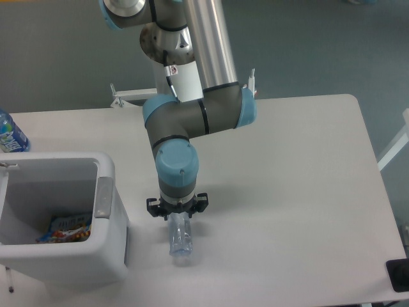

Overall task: Place the trash in the trash can
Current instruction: 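Lift the bottle and carry it over the trash bin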

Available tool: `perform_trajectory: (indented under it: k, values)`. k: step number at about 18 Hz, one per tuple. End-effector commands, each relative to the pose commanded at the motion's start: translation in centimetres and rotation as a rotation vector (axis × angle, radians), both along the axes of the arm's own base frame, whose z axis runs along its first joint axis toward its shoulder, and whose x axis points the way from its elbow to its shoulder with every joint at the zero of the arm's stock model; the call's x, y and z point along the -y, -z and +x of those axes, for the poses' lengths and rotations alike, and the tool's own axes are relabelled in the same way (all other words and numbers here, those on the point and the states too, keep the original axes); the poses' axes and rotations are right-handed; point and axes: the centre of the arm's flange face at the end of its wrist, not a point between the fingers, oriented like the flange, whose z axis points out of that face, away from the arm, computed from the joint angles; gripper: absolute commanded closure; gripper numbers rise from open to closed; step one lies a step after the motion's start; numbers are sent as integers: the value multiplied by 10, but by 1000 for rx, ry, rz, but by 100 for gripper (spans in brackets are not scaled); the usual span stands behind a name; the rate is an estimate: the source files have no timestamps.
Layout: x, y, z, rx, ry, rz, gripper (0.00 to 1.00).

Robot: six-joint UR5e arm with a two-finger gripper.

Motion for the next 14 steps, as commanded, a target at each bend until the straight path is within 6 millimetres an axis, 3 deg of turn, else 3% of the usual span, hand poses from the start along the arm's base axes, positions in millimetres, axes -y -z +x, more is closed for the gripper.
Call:
perform_trajectory:
  k: [2, 5, 11, 14]
  values:
    - [-1, -27, -4, -66, -3, 76, 38]
    - [3, -79, -26, -140, -35, 167, 38]
    - [6, -141, -47, -180, -53, 297, 38]
    - [13, -187, -64, -213, -66, 417, 38]
